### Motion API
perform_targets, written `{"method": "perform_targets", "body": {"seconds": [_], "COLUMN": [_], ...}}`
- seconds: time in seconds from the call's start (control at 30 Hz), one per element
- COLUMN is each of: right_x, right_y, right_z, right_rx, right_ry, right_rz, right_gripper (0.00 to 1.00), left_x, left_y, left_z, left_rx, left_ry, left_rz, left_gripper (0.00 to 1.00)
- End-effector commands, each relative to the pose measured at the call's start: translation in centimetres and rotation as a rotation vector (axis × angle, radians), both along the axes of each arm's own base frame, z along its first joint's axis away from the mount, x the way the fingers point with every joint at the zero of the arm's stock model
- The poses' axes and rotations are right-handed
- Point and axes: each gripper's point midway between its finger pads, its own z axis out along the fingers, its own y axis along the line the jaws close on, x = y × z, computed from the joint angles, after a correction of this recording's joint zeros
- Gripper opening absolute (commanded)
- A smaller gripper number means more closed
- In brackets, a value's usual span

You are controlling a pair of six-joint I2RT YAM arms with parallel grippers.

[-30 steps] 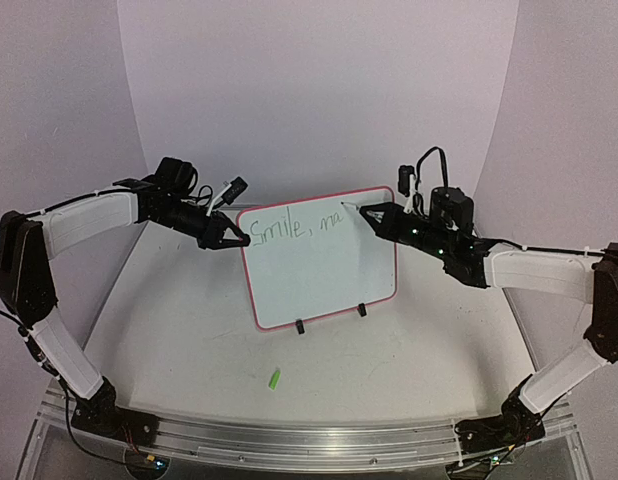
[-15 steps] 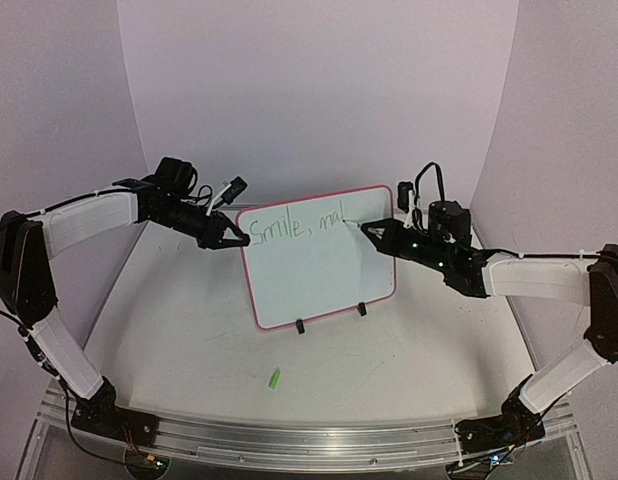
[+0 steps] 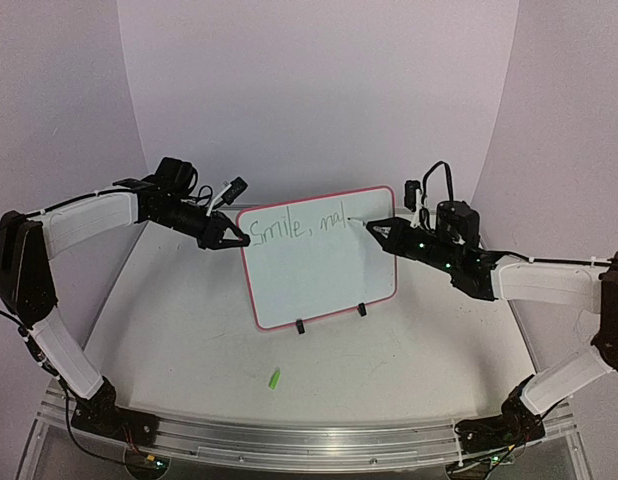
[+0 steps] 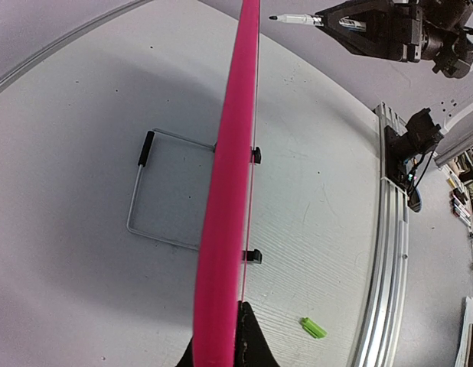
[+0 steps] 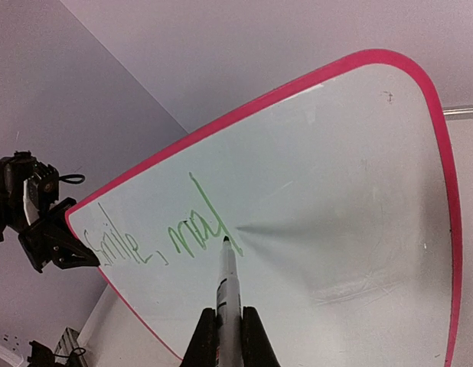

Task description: Write a sentence on the whiteboard

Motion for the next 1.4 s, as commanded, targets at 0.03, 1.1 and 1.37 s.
{"method": "perform_targets", "body": {"seconds": [0.03, 1.1, 1.37], "right_x": [1.0, 1.9, 2.0], "right_y": [-0.3, 0.9, 1.0], "right_z": [2.6, 0.3, 0.1], "right_rx": [0.027, 0.026, 0.029], "right_ry": [-0.057, -0.014, -0.008], "right_rz": [-0.039, -0.012, -0.014], "right_gripper": [0.00, 0.00, 0.00], "left_x": [1.8, 1.8, 1.9], "left_y": [1.2, 1.2, 1.2], "left_z": [-0.9, -1.0, -1.0], "left_rx": [0.102, 0.103, 0.103], "left_ry": [-0.107, -0.104, -0.105], "left_rz": [0.047, 0.047, 0.047], "left_gripper": [0.00, 0.00, 0.00]}}
